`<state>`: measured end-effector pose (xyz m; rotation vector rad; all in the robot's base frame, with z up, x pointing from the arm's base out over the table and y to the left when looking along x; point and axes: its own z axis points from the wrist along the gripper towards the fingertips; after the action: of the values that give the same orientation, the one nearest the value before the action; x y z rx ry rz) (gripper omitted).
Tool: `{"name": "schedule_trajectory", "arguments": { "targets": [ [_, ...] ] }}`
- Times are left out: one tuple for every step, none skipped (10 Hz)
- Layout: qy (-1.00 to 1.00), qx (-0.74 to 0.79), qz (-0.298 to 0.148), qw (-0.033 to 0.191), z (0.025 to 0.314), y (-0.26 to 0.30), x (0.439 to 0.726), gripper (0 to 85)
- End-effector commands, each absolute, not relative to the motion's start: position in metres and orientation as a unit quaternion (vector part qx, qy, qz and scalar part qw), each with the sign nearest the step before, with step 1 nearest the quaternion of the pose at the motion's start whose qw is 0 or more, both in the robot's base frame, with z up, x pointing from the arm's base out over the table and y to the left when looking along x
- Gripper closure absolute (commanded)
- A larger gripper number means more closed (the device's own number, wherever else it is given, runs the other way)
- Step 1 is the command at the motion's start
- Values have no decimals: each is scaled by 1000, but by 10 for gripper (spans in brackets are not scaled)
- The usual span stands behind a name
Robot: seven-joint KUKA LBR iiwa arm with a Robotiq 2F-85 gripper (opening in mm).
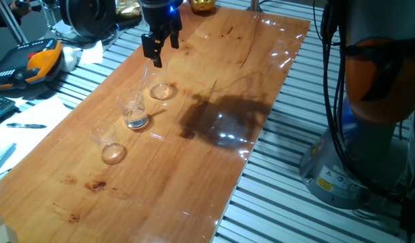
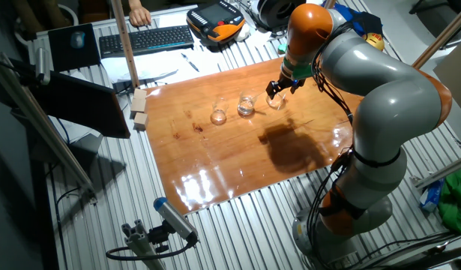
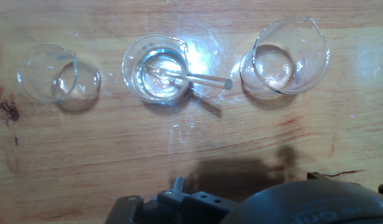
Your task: Stir the beaker with a glass rod
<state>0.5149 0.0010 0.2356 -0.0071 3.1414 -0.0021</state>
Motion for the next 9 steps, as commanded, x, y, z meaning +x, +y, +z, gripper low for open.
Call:
{"name": "schedule_trajectory", "arguments": {
  "targets": [
    [999, -25, -6, -24, 236, 1, 515, 850],
    [999, -25, -6, -25, 238, 1, 515, 850],
    [999, -25, -7, -26, 239, 1, 514, 850],
    [999, -25, -7, -27, 239, 2, 514, 850],
    [999, -25, -6, -26, 238, 1, 514, 850],
    [999, -25, -6, -26, 237, 2, 515, 850],
    [999, -24, -6, -24, 235, 3, 514, 850],
    [999, -22, -6, -22, 233, 4, 514, 850],
    [1000, -22, -5, -22, 232, 4, 514, 850]
  ]
}}
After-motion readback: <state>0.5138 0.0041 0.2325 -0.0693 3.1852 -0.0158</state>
